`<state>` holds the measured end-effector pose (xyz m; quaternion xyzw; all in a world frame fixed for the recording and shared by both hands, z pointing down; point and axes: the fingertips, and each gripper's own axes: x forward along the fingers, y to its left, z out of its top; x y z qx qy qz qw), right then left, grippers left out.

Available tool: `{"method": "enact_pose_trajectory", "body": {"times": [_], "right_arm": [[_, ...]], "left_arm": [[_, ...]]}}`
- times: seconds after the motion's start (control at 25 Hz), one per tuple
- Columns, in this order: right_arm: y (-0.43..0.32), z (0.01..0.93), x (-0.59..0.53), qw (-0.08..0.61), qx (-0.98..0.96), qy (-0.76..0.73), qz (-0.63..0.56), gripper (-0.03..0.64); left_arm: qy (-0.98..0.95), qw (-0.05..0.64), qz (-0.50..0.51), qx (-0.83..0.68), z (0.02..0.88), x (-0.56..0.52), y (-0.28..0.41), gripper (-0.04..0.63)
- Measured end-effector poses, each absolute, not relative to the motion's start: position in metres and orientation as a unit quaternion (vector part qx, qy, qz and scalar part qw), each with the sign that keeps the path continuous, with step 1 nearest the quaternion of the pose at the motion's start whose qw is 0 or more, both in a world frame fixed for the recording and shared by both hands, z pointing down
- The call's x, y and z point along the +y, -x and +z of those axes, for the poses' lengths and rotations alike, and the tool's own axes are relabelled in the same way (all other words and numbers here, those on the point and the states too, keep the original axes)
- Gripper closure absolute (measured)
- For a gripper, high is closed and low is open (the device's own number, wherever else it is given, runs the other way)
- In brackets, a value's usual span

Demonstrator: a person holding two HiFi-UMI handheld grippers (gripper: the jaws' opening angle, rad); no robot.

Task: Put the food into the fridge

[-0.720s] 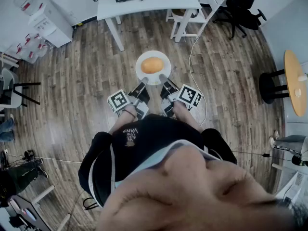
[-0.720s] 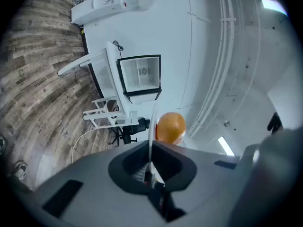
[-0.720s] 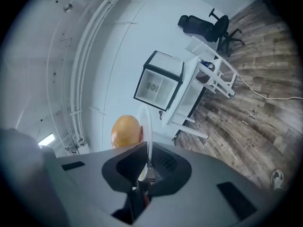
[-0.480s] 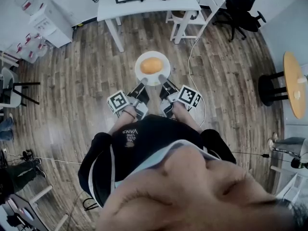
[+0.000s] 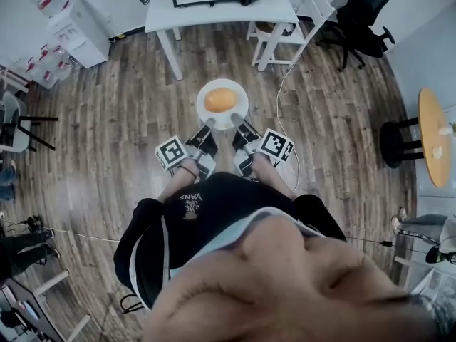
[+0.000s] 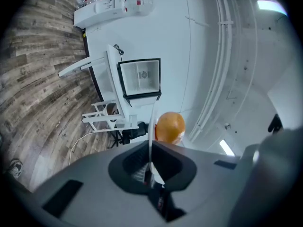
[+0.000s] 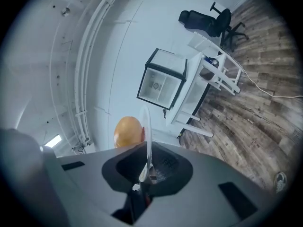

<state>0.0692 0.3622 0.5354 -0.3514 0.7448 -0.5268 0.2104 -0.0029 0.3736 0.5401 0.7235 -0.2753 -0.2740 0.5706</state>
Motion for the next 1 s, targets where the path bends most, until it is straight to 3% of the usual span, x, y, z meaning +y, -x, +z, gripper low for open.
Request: {"method": "enact_pose_trajectory", "body": {"times": [1.0], "right_arm": [[-0.114, 0.548, 0.337, 0.183, 0.756, 0.326, -0.537, 0.589]], "left_arm": [[-0.708, 0.569, -0.289, -0.304, 0.554, 0.353, -0.043, 0.569]]}}
